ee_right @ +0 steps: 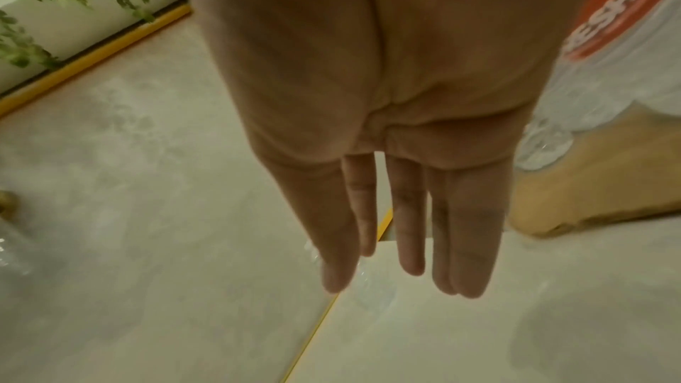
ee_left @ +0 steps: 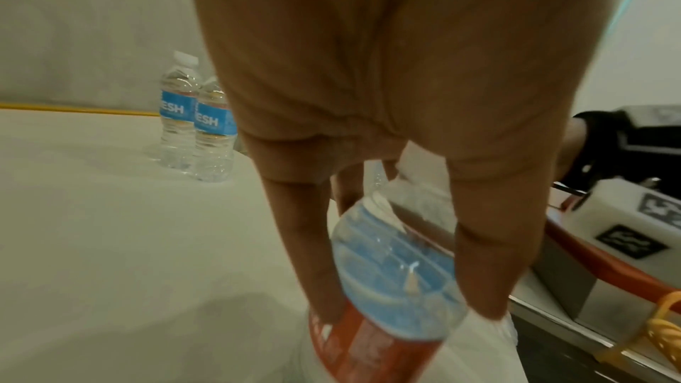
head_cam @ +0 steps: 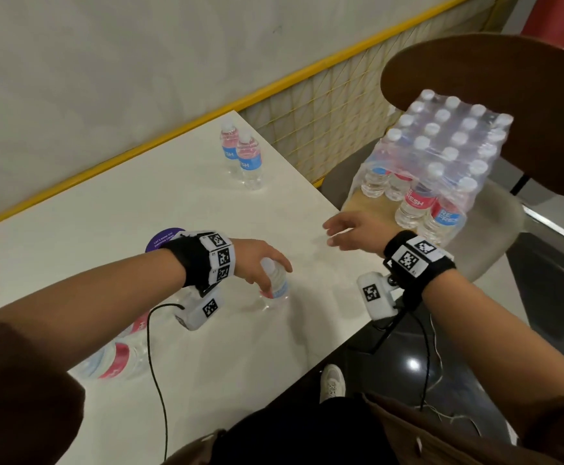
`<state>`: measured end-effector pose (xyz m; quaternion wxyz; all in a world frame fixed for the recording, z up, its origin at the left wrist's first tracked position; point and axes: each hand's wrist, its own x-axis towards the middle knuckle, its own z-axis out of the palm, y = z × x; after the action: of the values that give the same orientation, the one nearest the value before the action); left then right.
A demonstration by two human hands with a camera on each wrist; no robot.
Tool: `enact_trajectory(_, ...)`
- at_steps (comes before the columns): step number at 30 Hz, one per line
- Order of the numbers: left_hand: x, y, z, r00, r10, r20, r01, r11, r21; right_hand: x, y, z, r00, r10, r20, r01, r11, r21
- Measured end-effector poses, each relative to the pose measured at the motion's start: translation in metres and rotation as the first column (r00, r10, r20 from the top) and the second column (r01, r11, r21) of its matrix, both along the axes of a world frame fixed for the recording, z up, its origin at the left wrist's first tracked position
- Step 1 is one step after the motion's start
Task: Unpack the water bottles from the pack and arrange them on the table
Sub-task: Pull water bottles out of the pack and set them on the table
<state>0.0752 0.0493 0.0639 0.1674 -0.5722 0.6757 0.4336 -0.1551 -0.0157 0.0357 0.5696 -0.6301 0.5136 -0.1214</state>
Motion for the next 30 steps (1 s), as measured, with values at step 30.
enact_trajectory(30,0.169,0.06,0.043,0.841,0.332,0.427,-0.276,0.942,-0.189,0.069,0.034,0.02,0.952,0.29,-0.101,-0.278,0.954,0.114)
